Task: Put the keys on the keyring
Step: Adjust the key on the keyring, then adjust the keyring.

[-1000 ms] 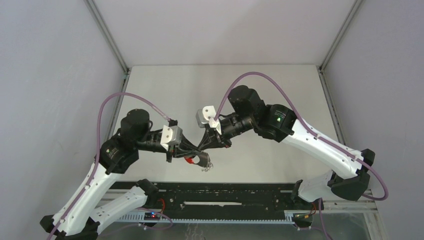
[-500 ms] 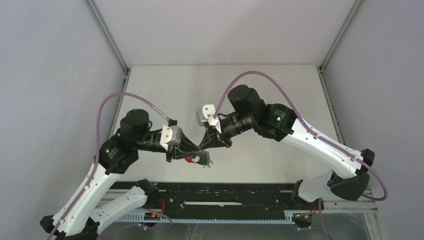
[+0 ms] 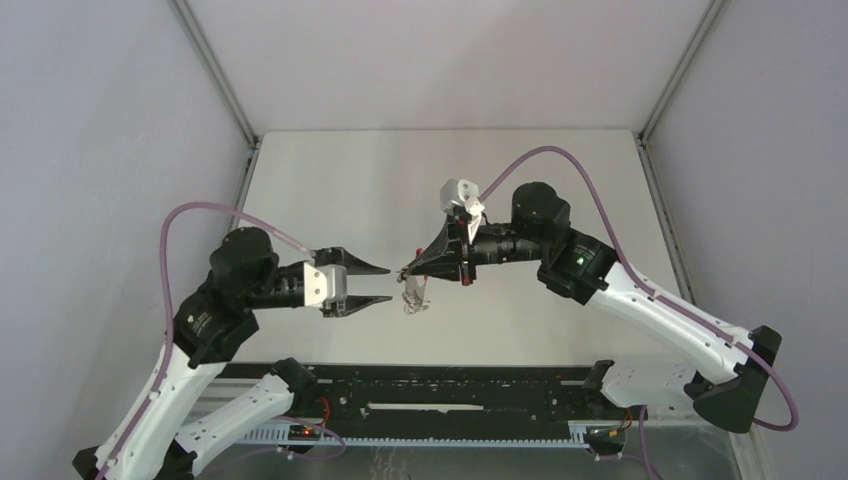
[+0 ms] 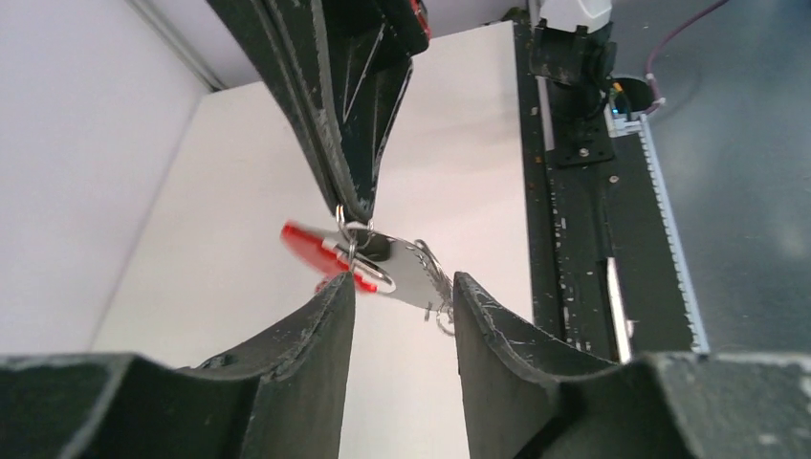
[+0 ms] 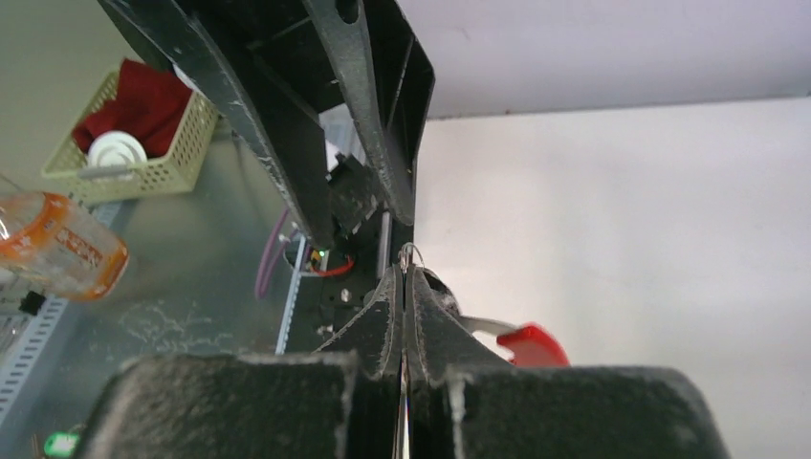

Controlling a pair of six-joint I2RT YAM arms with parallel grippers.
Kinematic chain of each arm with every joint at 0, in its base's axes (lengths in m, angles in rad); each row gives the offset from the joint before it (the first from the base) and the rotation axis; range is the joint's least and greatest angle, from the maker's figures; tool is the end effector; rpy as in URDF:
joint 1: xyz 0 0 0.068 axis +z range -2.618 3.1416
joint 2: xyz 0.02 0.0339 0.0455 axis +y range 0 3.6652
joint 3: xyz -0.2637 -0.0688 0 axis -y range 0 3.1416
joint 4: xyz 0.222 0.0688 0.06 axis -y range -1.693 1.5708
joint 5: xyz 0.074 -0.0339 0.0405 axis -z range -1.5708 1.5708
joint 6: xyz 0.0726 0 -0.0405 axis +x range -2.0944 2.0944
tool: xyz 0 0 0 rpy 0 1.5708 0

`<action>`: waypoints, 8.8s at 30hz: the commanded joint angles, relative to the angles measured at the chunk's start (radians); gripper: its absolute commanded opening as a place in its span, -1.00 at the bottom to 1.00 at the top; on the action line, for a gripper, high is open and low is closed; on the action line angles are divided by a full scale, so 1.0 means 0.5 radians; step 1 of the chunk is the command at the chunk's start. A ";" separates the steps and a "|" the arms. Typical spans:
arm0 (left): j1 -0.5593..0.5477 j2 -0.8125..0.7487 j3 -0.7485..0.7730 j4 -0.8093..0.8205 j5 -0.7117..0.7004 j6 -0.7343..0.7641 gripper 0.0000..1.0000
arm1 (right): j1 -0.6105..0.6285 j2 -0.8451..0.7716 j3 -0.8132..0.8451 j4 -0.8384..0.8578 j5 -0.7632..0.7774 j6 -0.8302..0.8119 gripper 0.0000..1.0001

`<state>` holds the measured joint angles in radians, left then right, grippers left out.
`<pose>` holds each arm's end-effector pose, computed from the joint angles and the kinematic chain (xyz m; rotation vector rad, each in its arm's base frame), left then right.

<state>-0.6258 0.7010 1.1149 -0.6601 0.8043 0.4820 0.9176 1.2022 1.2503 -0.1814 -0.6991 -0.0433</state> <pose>0.0652 -0.1116 0.3975 1.3926 1.1650 -0.8276 0.1284 0.2446 0.4129 -1.3017 1.2920 1.2242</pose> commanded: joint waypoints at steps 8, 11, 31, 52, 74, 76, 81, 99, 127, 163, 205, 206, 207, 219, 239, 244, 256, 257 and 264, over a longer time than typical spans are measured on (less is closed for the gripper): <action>0.005 -0.149 -0.103 0.361 -0.288 0.156 -0.01 | 0.081 -0.118 -0.183 0.602 -0.017 0.393 -1.00; 0.004 -0.162 -0.116 0.307 -0.239 0.158 -0.04 | 0.088 -0.122 -0.230 0.706 -0.016 0.463 -1.00; 0.003 -0.200 -0.162 0.285 -0.122 0.051 -0.32 | 0.137 -0.076 -0.243 0.789 0.024 0.531 -1.00; -0.005 -0.236 -0.226 0.269 -0.106 0.186 -0.77 | 0.150 -0.048 -0.245 0.840 0.094 0.593 -1.00; -0.163 -0.330 -0.326 0.270 -0.197 0.548 -0.72 | 0.215 -0.040 -0.388 1.121 0.368 0.762 -1.00; -0.161 -0.335 -0.331 0.327 -0.234 0.454 -0.73 | 0.220 -0.042 -0.400 1.128 0.378 0.754 -1.00; -0.162 -0.367 -0.381 0.551 -0.329 0.218 -0.84 | 0.229 -0.023 -0.399 1.085 0.366 0.731 -1.00; -0.159 -0.352 -0.348 0.369 -0.476 -0.118 0.88 | 0.159 -0.138 -0.399 0.971 0.432 0.634 -1.00; -0.144 -0.190 -0.723 0.884 -0.396 -1.015 0.83 | 0.450 -0.188 -0.324 0.945 1.231 0.325 -1.00; -0.147 -0.651 -0.983 0.755 -0.177 2.624 -0.99 | -0.307 -0.284 -0.123 -0.014 0.417 1.548 1.00; -0.150 -0.637 -0.926 0.278 -0.147 2.566 0.99 | -0.192 -0.032 -0.420 0.823 -0.025 1.358 -1.00; -0.150 -0.630 -0.883 0.207 -0.147 2.427 1.00 | -0.196 -0.077 -0.406 0.657 -0.002 1.080 -1.00; -0.150 -0.618 -0.828 0.152 -0.139 2.266 1.00 | -0.192 -0.124 -0.400 0.527 0.014 0.883 -1.00; -0.133 -0.315 -0.569 0.573 -0.235 -0.078 0.96 | -0.051 -0.377 -0.366 -0.168 0.112 -0.211 -1.00; 0.095 0.106 -0.602 0.972 0.778 -1.238 0.63 | 0.247 -0.441 -0.365 -0.060 0.310 -0.532 -1.00; 0.095 0.120 -0.635 0.898 0.649 -1.110 0.62 | 0.267 -0.427 -0.329 -0.050 0.293 -0.521 -1.00; 0.095 0.067 -0.700 1.019 0.491 -1.165 0.36 | 0.309 -0.397 -0.328 -0.005 0.320 -0.497 -1.00; 0.095 0.066 -0.699 1.035 0.514 -1.178 0.31 | 0.309 -0.397 -0.328 -0.010 0.333 -0.493 -1.00; 0.088 0.059 -0.702 1.069 0.634 -1.238 0.04 | 0.309 -0.387 -0.328 -0.024 0.379 -0.485 -1.00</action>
<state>-0.5819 0.7429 0.7712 -0.1757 1.0668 -0.1028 1.0630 1.0107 1.0374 -0.2424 -0.5278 -0.2863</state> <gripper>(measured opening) 0.537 0.046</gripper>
